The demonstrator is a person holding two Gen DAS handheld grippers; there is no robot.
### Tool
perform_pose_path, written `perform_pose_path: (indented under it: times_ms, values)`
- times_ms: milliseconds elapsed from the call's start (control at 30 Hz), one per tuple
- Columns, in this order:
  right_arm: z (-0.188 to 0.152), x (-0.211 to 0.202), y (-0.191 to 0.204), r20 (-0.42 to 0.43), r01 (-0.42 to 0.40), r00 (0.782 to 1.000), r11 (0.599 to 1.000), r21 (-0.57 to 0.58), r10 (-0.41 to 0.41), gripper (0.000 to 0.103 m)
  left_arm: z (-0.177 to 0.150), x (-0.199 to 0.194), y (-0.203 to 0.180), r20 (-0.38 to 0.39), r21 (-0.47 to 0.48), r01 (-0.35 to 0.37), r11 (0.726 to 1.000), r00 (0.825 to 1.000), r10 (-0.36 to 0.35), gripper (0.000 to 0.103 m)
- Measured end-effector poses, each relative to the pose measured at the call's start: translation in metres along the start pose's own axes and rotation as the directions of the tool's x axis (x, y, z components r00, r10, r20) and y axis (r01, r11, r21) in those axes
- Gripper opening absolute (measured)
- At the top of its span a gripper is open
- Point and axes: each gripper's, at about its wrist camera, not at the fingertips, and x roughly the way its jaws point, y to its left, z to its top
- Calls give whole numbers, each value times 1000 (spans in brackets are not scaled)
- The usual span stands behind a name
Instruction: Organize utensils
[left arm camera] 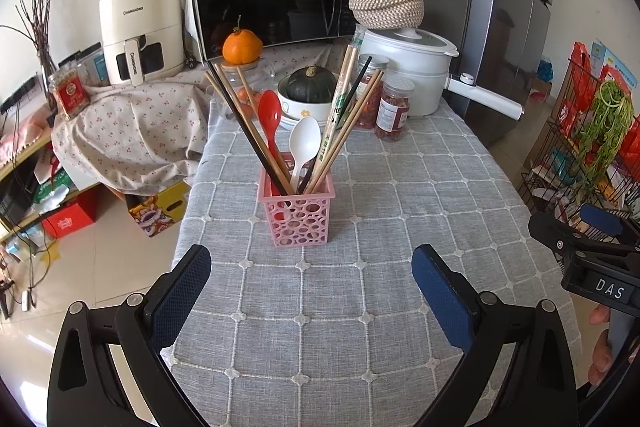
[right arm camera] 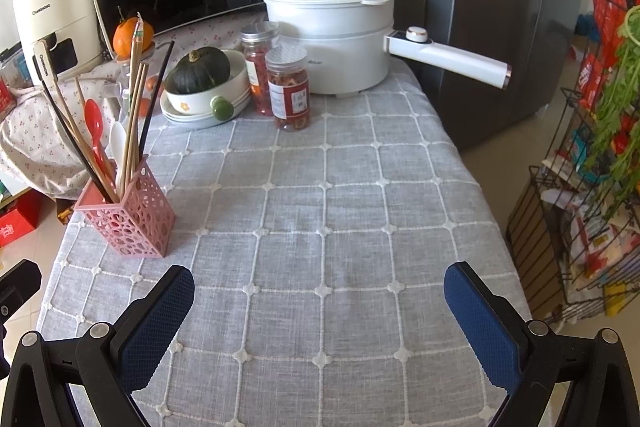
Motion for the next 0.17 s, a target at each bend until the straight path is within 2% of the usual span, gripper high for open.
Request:
perform_pose_path:
  times_ms: [167]
  values:
    - [0,2,2,-13,-14,1000,1000,-3,14,102,1,5,0,-7,-7,-14,1000,1000,14,102]
